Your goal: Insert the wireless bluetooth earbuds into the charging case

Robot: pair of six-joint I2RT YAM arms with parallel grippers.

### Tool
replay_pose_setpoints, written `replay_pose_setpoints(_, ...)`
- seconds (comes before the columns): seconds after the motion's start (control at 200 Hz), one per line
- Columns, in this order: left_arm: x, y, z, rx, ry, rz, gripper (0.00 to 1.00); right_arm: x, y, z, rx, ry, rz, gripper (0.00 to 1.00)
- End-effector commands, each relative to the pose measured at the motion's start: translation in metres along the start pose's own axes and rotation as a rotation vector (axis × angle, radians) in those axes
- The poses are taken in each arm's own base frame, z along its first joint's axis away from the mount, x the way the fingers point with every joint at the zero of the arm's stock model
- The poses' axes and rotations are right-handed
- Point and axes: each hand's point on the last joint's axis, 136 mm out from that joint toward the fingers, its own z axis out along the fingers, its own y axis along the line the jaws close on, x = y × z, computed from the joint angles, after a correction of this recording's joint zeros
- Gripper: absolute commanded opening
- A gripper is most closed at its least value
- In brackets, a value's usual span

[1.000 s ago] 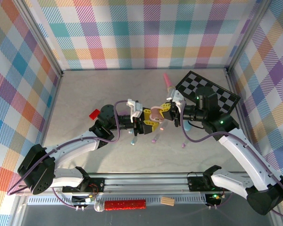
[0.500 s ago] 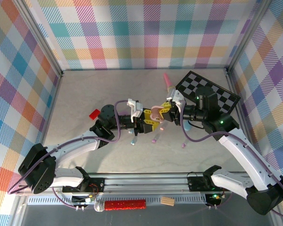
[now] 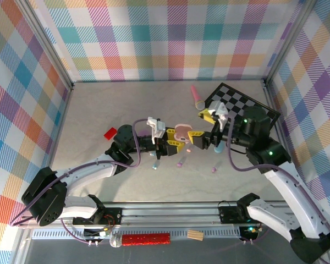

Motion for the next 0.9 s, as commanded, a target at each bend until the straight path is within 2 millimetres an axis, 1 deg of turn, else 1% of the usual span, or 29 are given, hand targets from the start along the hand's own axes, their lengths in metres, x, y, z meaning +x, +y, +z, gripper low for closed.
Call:
replay_pose_setpoints(0.0,-0.015,0.0,-0.011,-0.019,-0.057,0.048,0.37,-0.014,-0.008,-0.018,0.029,-0.115,0.098,0.88)
replay_pose_setpoints(0.06,-0.016,0.002,-0.016,-0.032,-0.064,0.053,0.37,-0.011,-0.02,-0.028,0.072,-0.144,0.159,0.88)
replay_pose_setpoints(0.13,-0.018,0.005,-0.02,-0.045,-0.07,0.057,0.37,0.0,-0.04,-0.035,0.144,-0.162,0.262,0.88)
replay_pose_setpoints(0.19,-0.018,0.007,-0.023,-0.051,-0.075,0.057,0.37,0.014,-0.055,-0.038,0.197,-0.17,0.35,0.88)
replay_pose_setpoints(0.25,-0.019,0.008,-0.025,-0.054,-0.081,0.06,0.37,0.034,-0.072,-0.038,0.266,-0.158,0.451,0.87)
replay_pose_setpoints(0.315,-0.02,0.009,-0.027,-0.056,-0.09,0.06,0.37,0.062,-0.088,-0.033,0.333,-0.091,0.539,0.87)
replay_pose_setpoints(0.405,-0.023,0.012,-0.031,-0.063,-0.11,0.057,0.37,0.099,-0.101,-0.021,0.37,0.03,0.611,0.86)
replay_pose_setpoints(0.495,-0.024,0.018,-0.039,-0.086,-0.126,0.055,0.37,0.129,-0.11,-0.012,0.392,0.129,0.637,0.86)
replay_pose_setpoints(0.645,-0.025,0.032,-0.056,-0.146,-0.139,0.067,0.37,0.161,-0.118,0.002,0.414,0.234,0.628,0.86)
replay_pose_setpoints(0.76,-0.029,0.042,-0.067,-0.187,-0.149,0.077,0.37,0.186,-0.118,0.011,0.459,0.346,0.568,0.86)
replay_pose_setpoints(0.895,-0.034,0.052,-0.079,-0.216,-0.16,0.083,0.37,0.21,-0.112,0.023,0.505,0.485,0.481,0.86)
